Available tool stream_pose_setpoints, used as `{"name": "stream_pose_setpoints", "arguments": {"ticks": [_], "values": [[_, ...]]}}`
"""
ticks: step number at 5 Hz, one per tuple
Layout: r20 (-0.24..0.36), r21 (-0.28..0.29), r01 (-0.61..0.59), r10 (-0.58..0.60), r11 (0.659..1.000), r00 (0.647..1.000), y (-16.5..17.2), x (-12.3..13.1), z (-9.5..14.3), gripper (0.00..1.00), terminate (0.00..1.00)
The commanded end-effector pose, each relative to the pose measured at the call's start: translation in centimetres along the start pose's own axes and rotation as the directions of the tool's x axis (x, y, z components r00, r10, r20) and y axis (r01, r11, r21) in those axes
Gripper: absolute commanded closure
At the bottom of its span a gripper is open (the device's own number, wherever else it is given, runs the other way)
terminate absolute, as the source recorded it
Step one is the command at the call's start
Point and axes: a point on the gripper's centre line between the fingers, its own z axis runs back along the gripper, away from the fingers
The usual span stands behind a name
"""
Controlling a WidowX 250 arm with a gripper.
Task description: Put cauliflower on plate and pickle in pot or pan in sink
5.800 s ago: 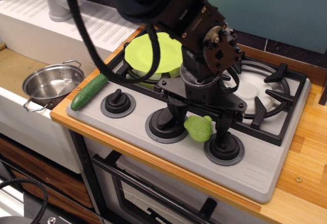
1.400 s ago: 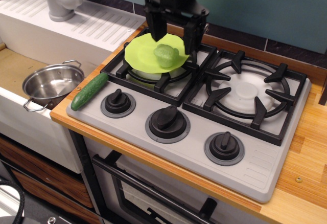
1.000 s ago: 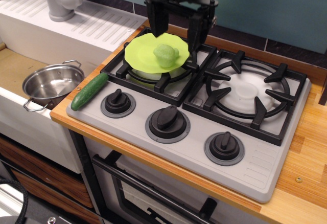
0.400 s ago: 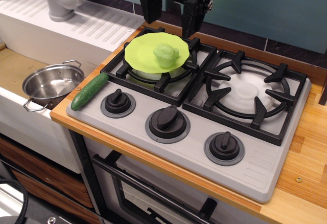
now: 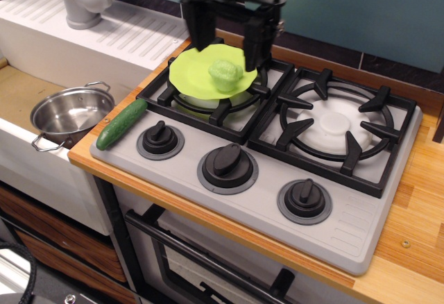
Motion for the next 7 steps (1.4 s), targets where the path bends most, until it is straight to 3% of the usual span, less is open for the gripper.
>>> {"name": "stream_pose_setpoints", "arguments": {"ticks": [1,2,4,5,7], "values": [[0.201,-0.026,-0.146,0.148,0.989,0.968,2.7,-1.4,1.6,0.0,0.0],[0.245,0.004,-0.151,0.145,0.989,0.958,4.4,-1.8,2.0,0.0,0.0],[0.302,0.119,-0.117,0.077,0.986,0.95,7.4,-1.9,2.0,0.0,0.0],[0.292,0.181,-0.119,0.062,0.976,0.954,8.4,-1.9,1.6,0.0,0.0],[0.196,0.217,-0.172,0.129,0.961,0.972,8.7,-2.9,0.0,0.0,0.0]]}}
